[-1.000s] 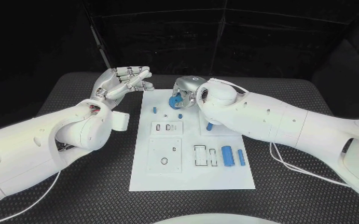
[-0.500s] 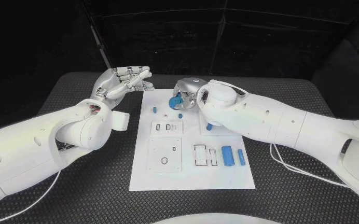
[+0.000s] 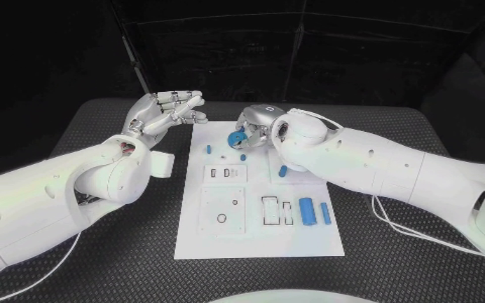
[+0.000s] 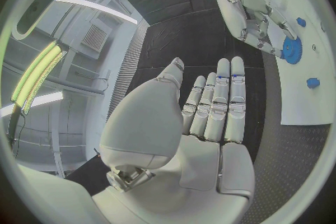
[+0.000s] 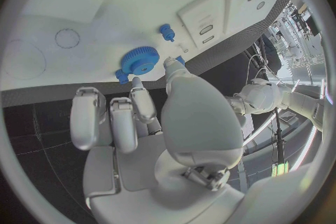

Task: Assemble the parts on the task board

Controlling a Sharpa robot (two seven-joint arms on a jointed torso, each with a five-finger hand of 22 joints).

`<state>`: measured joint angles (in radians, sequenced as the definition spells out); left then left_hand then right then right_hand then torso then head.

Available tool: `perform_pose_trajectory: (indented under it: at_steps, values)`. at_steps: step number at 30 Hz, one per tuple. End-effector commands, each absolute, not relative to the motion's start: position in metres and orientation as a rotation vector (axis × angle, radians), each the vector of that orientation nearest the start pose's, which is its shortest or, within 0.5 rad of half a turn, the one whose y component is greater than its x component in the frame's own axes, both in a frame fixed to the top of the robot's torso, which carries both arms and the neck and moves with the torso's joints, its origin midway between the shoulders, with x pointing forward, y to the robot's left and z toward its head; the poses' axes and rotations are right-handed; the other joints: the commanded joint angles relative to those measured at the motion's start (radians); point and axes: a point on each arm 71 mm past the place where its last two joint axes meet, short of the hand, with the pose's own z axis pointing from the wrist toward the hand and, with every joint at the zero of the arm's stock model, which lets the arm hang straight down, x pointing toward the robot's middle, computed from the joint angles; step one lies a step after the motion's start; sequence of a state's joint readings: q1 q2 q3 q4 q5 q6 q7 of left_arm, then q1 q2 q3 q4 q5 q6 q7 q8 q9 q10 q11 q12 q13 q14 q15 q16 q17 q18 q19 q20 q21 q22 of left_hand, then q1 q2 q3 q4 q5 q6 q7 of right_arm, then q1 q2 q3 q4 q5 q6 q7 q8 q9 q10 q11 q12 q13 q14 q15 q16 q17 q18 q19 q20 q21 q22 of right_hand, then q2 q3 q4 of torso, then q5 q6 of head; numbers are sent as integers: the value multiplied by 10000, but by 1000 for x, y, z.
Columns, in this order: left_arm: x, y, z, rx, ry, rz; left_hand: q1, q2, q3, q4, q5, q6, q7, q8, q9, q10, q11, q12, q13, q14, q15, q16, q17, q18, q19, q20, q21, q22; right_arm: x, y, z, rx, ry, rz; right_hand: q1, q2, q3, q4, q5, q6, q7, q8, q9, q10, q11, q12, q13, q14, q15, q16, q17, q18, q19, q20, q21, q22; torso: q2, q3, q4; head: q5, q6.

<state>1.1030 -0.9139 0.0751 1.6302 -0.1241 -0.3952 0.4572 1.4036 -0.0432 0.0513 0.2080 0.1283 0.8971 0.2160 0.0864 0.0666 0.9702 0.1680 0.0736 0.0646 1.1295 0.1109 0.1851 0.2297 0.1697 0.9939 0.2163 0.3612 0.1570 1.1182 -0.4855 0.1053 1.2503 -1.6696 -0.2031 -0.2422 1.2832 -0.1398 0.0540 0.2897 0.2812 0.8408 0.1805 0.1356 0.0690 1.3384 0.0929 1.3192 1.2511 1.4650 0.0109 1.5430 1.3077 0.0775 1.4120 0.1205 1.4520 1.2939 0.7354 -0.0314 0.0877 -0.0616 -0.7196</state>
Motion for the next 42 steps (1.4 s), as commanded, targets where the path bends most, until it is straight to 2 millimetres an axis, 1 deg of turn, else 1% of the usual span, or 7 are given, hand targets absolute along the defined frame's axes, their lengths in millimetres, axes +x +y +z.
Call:
perform_pose_trajectory:
  at_steps: [1, 8, 15, 18, 21, 34, 42]
  values:
    - [469, 218, -165, -10065, 13069, -15617, 13, 134, -4, -51, -31, 46, 20, -46, -12, 24, 47, -37, -11, -8, 38, -51, 12, 107, -14, 11, -4, -11, 523, -103, -181, -1486, 15196, 7214, 105, 202, -13, -41, 215, 114, -7, 57, 7, 43, 5, 41, 3, 923, 68, 31, 2035, -199, 12, 50, 51, 19, -9, 2, -26, -13, 31]
    - [469, 219, -165, -10066, 13071, -15608, 20, 141, -2, -57, -30, 46, 20, -50, -12, 23, 48, -40, -10, -9, 40, -57, 16, 107, -20, 12, -8, -13, 517, -165, -171, 253, 14814, 8375, 840, 342, 96, -488, 469, 248, -63, 141, 5, 86, -57, 107, 94, 926, 16, 38, 2056, -199, 7, 6, 54, 26, -41, 8, -73, -85, 112]
    - [470, 215, -166, -10050, 13138, -15738, 56, 172, 8, -92, -27, 74, -5, -55, -6, 45, 41, -41, -5, -23, 43, -90, 32, 108, -46, 18, -23, -23, 516, -233, -174, 1155, 15420, 7916, 1489, 95, -73, -1022, -398, -133, -89, -38, -36, 95, -78, 123, 115, 943, -1, 69, 2132, -202, 7, -13, 59, 40, -72, 43, -230, -219, 178]
    - [471, 213, -167, -10059, 13166, -15773, 64, 179, 11, -101, -27, 84, -14, -55, -4, 53, 37, -40, -4, -25, 43, -97, 37, 109, -51, 18, -26, -26, 514, -255, -177, 1258, 15650, 7670, 1647, 18, -165, -1106, -576, -441, -114, -179, -54, 51, -99, 75, 63, 945, -17, 73, 2145, -192, -25, -25, 37, -6, -58, 82, -254, -217, 270]
    - [471, 210, -168, -10072, 13199, -15816, 66, 182, 11, -103, -27, 87, -16, -55, -4, 55, 36, -40, -4, -26, 43, -99, 38, 109, -52, 18, -27, -26, 513, -274, -183, 1385, 15870, 7394, 1747, -28, -228, -1127, -622, -553, -106, -217, -46, 11, -95, 28, 11, 949, -19, 80, 2164, -185, -50, -30, 20, -42, -79, 59, -221, -324, 257]
    - [472, 207, -176, -10213, 13313, -15788, 88, 195, 14, -128, -27, 105, -35, -59, -2, 71, 30, -40, -2, -33, 41, -121, 50, 110, -71, 21, -37, -33, 509, -305, -203, 1782, 16716, 6730, 1949, 116, -238, -1168, -512, -326, -65, -41, 26, 24, -65, 30, 21, 945, 6, 73, 2153, -183, -61, -16, 12, -53, -108, 186, -227, -360, 241]
    - [472, 208, -178, -10260, 13319, -15726, 88, 195, 14, -128, -27, 105, -35, -59, -2, 71, 30, -40, -2, -33, 41, -121, 50, 110, -71, 21, -37, -33, 511, -304, -218, 1844, 17052, 6584, 1973, 193, -255, -1198, -470, -128, -52, 81, 48, 24, -52, 26, 16, 946, 15, 75, 2160, -184, -59, -5, 14, -47, -109, 144, -216, -351, 198]
